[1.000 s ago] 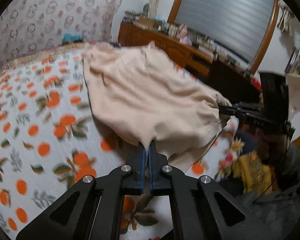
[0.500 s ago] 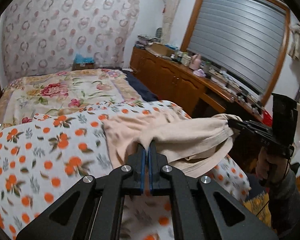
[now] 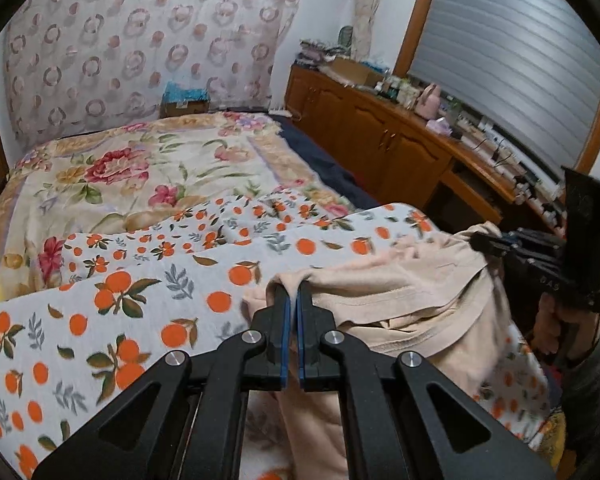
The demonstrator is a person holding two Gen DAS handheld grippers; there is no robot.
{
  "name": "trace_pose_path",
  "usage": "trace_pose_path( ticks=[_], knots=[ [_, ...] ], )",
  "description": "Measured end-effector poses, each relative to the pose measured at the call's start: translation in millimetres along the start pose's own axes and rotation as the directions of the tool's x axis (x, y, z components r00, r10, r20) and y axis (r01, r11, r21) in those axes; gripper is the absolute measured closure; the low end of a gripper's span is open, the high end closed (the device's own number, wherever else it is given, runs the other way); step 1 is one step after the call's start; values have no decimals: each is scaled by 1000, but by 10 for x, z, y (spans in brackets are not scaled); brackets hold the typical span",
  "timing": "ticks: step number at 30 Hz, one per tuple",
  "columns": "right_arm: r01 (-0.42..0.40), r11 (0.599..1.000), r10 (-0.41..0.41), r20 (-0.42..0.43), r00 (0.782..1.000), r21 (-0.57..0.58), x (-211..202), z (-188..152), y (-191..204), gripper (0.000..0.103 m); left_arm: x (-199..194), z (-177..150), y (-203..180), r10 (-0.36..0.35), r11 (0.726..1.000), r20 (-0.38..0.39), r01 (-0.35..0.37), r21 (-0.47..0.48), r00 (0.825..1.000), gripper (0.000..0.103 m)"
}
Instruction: Fold small clothes
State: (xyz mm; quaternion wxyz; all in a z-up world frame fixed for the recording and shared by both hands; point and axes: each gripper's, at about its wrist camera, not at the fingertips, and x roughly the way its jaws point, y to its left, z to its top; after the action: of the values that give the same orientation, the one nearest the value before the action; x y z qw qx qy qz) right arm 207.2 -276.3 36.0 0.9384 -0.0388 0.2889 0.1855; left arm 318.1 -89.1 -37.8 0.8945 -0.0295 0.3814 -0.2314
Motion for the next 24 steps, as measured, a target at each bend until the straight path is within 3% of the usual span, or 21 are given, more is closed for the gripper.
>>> trace_pose_path(
  ticks=[3,5,8,10,12,13,15,16,20,24],
  knots=[
    [51,999,-51,-22,998,10,44,93,-40,81,107,-4,41,24,1000,-15,-23,14,1000,99],
    [34,999,-33,-14,999,28,12,142,-42,78,135,-16,48,27,999,-22,-27,24,999,99],
    [72,997,-72,13,997,-1,-92,183,30,61,141,-21,45,42,999,-33,-40,33,999,98],
    [114,993,-113,38,993,-21,-163,150,50,56,132,-14,27,59,997,-41,-57,52,997,82],
    [133,991,-132,42,990,-30,-272,104,85,51,80,-21,15,62,996,-22,-61,68,998,55],
    [138,990,-136,41,990,-33,-338,81,104,51,27,-31,14,60,996,-14,-59,74,998,51],
    [120,992,-118,35,992,-49,-453,-7,169,51,-60,-55,23,49,996,-4,-48,75,999,23],
    [108,992,-106,30,994,-61,-502,-67,206,51,-94,-72,25,43,996,1,-43,76,999,19],
    [114,985,-114,7,993,-128,-586,-245,318,51,-214,-257,34,37,995,-19,-35,96,999,19],
    [102,978,-109,-31,994,-181,-613,-366,395,51,-99,-384,-2,36,991,-86,-25,132,996,19]
  ],
)
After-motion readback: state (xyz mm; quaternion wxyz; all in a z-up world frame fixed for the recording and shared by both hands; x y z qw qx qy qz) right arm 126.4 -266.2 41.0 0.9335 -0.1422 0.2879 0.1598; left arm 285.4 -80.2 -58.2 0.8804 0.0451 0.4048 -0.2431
